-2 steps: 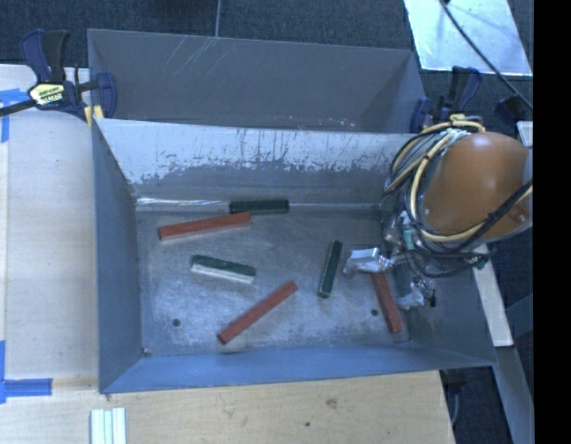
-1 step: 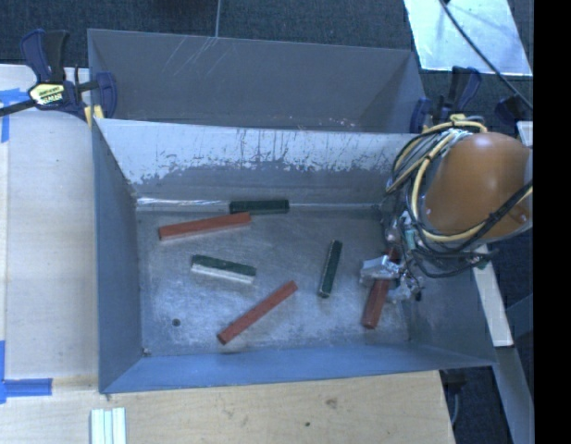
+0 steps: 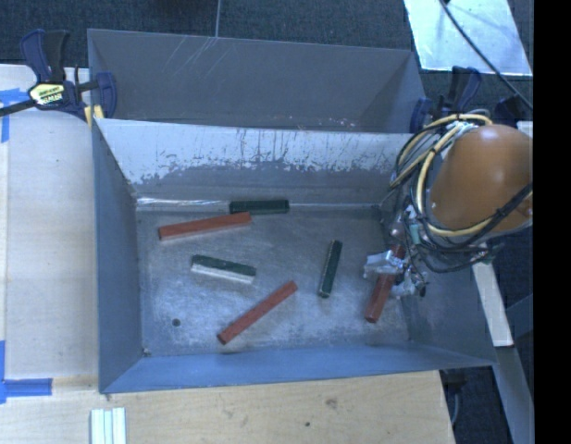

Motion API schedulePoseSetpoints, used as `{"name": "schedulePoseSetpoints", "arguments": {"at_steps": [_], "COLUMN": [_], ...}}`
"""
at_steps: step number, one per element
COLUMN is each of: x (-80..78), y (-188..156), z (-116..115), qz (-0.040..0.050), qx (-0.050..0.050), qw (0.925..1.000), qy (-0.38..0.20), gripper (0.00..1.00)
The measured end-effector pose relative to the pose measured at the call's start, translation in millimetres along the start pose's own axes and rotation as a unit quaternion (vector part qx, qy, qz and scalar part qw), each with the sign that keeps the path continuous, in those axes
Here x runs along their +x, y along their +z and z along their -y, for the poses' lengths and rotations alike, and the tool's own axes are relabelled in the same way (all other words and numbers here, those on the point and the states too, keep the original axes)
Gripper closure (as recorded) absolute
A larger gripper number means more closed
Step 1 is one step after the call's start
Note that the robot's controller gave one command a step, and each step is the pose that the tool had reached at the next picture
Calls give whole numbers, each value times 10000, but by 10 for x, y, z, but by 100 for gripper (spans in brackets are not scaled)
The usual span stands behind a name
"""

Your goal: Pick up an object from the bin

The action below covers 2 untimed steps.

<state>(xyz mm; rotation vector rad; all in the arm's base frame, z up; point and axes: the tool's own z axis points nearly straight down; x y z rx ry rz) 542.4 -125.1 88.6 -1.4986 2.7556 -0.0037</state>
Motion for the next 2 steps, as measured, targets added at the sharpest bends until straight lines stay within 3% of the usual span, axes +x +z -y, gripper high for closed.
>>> {"name": "schedulePoseSetpoints", "arguments": {"at_steps": [1,2], "x": [-9,-23], "y": [-52,-999], "z": [9,37], "qz": [4,8], "qx": [4,31], "qw": [10000,10000], "qy": [1,13], "gripper": [100,100]}}
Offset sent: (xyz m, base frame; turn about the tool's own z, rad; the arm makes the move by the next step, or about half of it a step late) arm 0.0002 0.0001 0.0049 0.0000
